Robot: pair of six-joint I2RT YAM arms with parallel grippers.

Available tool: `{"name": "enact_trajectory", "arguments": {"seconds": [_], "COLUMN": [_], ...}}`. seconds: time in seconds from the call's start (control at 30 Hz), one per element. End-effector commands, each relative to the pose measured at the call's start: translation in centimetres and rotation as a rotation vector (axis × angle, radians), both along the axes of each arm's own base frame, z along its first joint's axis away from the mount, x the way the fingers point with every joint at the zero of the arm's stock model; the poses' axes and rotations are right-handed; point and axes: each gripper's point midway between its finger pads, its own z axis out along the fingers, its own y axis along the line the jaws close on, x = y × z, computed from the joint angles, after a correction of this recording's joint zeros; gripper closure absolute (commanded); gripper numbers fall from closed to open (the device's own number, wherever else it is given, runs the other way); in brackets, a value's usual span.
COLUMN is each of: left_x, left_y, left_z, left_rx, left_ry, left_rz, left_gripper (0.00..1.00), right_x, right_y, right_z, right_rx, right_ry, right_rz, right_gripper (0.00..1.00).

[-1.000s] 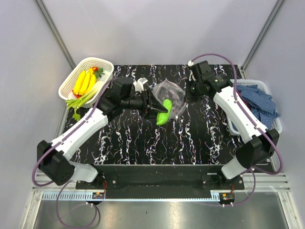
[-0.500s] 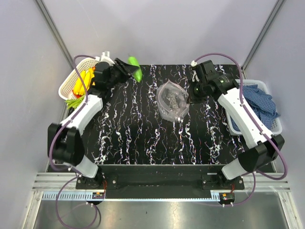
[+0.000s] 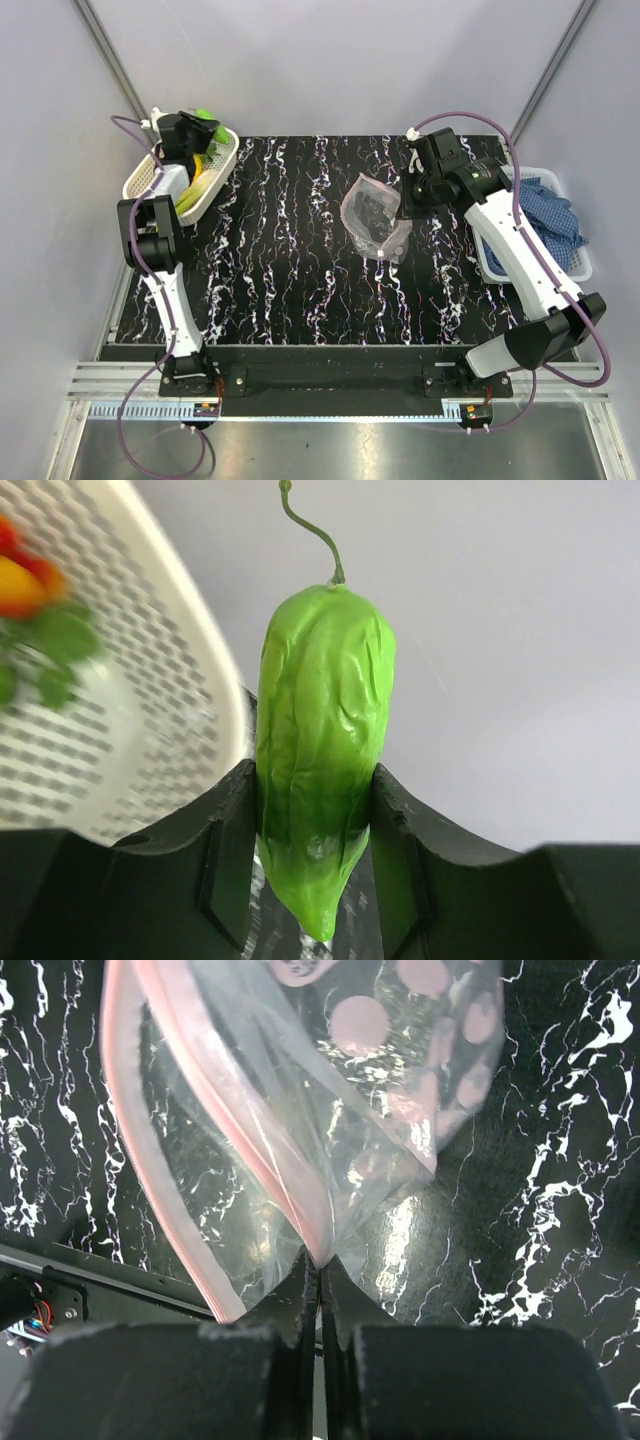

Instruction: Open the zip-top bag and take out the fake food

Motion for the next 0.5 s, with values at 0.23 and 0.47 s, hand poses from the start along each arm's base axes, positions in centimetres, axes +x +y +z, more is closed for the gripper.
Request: {"name": "enact_trajectory", "arguments": {"seconds": [0.23,0.47], "left_x": [-0.7,-2.3], "left_y": [8.0,7.6], "left_z": [-4.1,-2.1], "left_rx": [0.141,0.208], "left_ry": [0.294,0.313], "left_rz": [0.281,0.265], "left_gripper": [0.23,0.01], "right_x": [0.9,0.9], "right_y": [-0.5,-1.0], "right_z": [1.0,0.6], "right_rx": [-0.049,-0.080], "right_ry": [-0.033,-0.021], "right_rz": [0.015,-0.004], "right_gripper": [1.00,1.00]}}
